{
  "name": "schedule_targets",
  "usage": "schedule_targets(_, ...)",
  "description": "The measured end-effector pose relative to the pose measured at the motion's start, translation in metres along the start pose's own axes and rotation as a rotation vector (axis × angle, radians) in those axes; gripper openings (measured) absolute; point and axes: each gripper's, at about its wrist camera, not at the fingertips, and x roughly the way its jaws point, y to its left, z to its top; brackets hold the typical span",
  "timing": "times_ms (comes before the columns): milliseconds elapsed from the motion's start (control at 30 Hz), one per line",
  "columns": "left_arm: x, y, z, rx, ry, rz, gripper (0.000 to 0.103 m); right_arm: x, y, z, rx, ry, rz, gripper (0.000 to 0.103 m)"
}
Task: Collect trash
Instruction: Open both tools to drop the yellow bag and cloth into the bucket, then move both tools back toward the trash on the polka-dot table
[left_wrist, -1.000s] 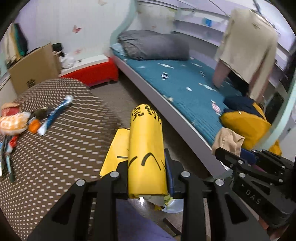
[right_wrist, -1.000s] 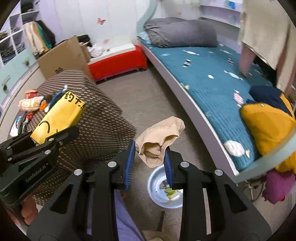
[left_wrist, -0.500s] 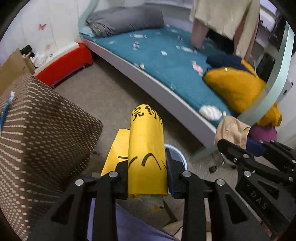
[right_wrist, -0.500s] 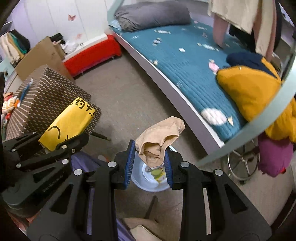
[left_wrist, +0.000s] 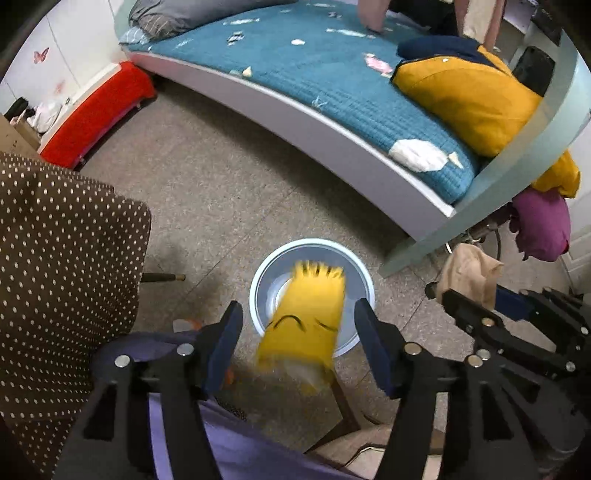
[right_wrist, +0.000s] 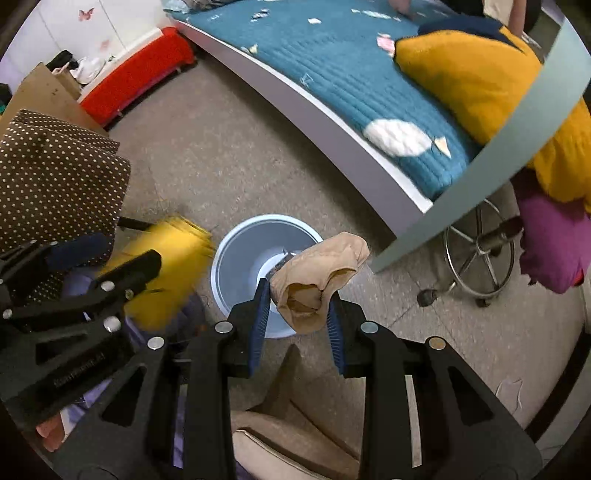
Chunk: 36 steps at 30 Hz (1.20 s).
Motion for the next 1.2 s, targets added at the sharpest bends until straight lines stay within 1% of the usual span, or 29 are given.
schedule_targets(200,0.005,0.027,-0.006,-0.056,0.022,0.020,0.062,0.011,0.009,0.003,-0.021,0.023,0.010,0.030)
schedule_targets(367,0.006,0.056,-0.010,-0.114,0.025,0.075,0.062,0.026,0.031,0.016,-0.047,0.042,0.034,0.032)
schedule_targets(400,0.005,0.064,-0.011,-0.134,0.024,0.076,0.062,0.027,0.037,0.020,-0.049,0.040,0.034,0.049)
schedule_targets(467,0.003,0.074,-0.011,-0.159,0.020,0.080,0.062,0.028,0.044,0.024,-0.047,0.031,0.027,0.076)
schedule_targets(500,0.002,0.076,-0.012,-0.164,0.017,0.083,0.062,0.024,0.045,0.027,-0.040,-0.007,0.027,0.076)
schedule_targets(533,0.001,0.079,-0.012,-0.167,0.014,0.085,0.062,0.023,0.046,0.027,-0.043,-0.016,0.023,0.076)
schedule_targets(633,-0.001,0.084,-0.013,-0.172,0.014,0.084,0.062,0.025,0.048,0.028,-0.057,0.007,0.015,0.076)
schedule_targets(733,0.002,0.086,-0.014,-0.179,0.027,0.067,0.062,0.029,0.048,0.023,-0.070,0.028,0.001,0.076)
schedule_targets(867,0.006,0.087,-0.017,-0.183,0.037,0.074,0.062,0.030,0.048,0.015,-0.073,0.046,0.000,0.076)
schedule_targets(1067,0.001,0.084,-0.019,-0.175,0.029,0.073,0.062,0.026,0.047,0.010,-0.076,0.049,-0.009,0.076)
schedule_targets(1200,-0.006,0.082,-0.019,-0.167,0.018,0.074,0.062,0.019,0.046,0.011,-0.069,0.036,-0.009,0.076)
